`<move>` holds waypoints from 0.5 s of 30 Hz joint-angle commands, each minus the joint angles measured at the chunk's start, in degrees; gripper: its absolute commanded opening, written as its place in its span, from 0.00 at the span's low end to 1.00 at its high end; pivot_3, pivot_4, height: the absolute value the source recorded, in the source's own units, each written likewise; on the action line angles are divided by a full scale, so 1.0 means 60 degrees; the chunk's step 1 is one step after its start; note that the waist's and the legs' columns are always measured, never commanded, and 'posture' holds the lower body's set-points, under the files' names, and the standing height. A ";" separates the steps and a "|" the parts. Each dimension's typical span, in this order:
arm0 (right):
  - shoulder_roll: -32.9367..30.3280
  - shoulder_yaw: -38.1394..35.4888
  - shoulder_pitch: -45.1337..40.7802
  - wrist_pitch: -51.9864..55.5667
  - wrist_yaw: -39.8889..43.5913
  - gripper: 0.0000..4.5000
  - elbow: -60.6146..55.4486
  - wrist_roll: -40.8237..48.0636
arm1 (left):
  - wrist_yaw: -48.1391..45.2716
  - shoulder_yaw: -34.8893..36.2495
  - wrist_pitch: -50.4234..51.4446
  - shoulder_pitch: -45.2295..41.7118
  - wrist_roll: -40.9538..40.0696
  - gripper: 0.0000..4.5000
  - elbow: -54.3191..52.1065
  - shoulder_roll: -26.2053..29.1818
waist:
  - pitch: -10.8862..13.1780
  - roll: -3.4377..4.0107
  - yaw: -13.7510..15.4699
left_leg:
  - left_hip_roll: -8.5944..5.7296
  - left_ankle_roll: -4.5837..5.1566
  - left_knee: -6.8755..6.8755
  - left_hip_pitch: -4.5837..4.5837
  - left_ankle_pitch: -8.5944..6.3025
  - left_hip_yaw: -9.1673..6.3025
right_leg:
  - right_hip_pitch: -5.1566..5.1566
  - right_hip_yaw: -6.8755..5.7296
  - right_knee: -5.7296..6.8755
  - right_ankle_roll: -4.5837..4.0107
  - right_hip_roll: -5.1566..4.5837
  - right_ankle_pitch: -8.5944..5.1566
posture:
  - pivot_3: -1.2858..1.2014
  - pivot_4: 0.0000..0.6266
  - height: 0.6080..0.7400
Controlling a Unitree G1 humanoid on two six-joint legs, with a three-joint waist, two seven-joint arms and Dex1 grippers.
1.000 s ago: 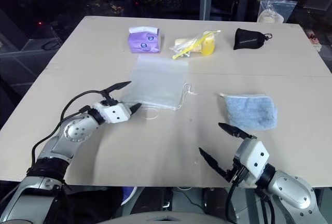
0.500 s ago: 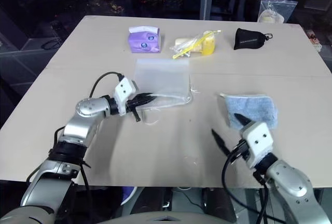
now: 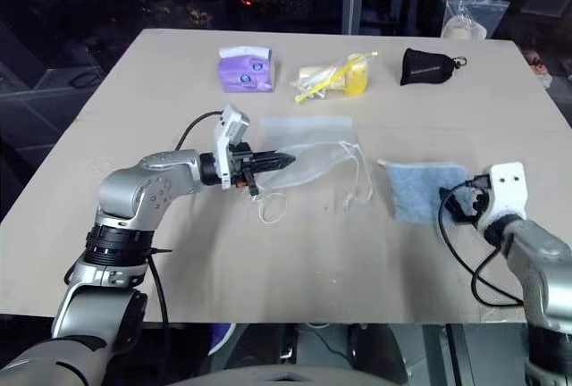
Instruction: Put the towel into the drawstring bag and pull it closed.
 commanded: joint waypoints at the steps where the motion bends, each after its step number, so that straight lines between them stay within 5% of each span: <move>1: -0.0131 0.0703 -0.0336 0.0494 0.1069 1.00 0.0924 0.0398 | 0.0481 0.0108 -0.0141 -0.0354 0.0200 0.01 -0.0109 -0.0174 | -0.0007 -0.0011 -0.0076 | 0.0002 0.0000 0.0000 0.0001 0.0000 -0.0002 | 0.0000 0.0002 0.0000 0.0000 0.0005 0.0000 | 0.52 0.24 1.00; 4: -0.0346 0.1443 -0.0177 -0.0124 0.1750 0.88 0.0983 0.0034 | 0.0789 0.0131 -0.0047 -0.0345 0.0268 0.00 -0.0144 -0.0311 | -0.0014 -0.0023 -0.0213 | 0.0011 0.0000 0.0000 0.0007 0.0000 -0.0007 | 0.0002 0.0016 0.0000 0.0001 0.0020 0.0001 | 0.52 0.24 1.00; 9: -0.0214 0.1408 0.0444 -0.1436 0.2358 0.39 0.0233 0.0093 | 0.0981 0.0085 0.0109 -0.0250 0.0215 0.00 -0.0323 -0.0476 | -0.0022 -0.0035 -0.0210 | 0.0018 0.0000 -0.0009 0.0021 -0.0001 -0.0023 | 0.0001 0.0073 0.0001 0.0003 0.0090 0.0001 | 0.52 0.24 1.00; 12: 0.0278 0.0656 0.1264 -0.2154 0.3172 0.09 -0.1329 0.1390 | 0.1079 -0.0008 0.0247 -0.0330 0.0202 0.00 -0.0250 -0.0671 | -0.0021 -0.0034 -0.0165 | 0.0022 0.0000 -0.0021 0.0019 -0.0001 -0.0031 | -0.0001 0.0070 0.0002 0.0002 0.0100 0.0000 | 0.52 0.24 1.00; 15: 0.0642 0.0309 0.1985 -0.2200 0.3736 0.03 -0.2850 0.2800 | 0.0990 -0.0326 0.0112 -0.0346 0.0415 0.00 -0.0205 -0.0756 | 0.0009 0.0014 -0.0176 | 0.0025 -0.0001 -0.0024 0.0001 -0.0001 -0.0053 | -0.0017 0.0079 0.0001 0.0003 0.0097 0.0001 | 0.52 0.24 1.00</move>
